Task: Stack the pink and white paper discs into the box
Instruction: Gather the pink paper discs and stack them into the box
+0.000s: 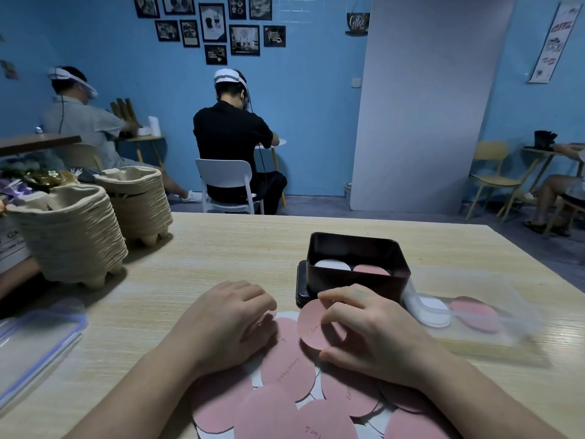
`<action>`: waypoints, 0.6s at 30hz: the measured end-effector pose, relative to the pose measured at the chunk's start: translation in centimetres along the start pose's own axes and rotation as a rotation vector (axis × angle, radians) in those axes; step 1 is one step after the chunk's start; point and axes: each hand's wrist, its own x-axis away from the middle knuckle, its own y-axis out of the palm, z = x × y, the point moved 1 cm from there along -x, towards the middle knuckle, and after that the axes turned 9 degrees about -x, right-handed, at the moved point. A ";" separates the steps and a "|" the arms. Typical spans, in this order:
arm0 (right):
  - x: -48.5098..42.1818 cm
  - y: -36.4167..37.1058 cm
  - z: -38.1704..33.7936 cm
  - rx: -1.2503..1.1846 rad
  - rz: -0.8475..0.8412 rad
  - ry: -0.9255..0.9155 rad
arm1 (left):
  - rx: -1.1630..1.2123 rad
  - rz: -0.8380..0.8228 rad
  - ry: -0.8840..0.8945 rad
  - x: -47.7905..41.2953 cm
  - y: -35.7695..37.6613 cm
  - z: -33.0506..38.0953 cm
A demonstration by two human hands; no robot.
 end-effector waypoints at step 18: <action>1.2 -0.8 0.9 -0.044 -0.039 0.089 | 0.162 -0.241 0.101 0.1 -0.6 1.0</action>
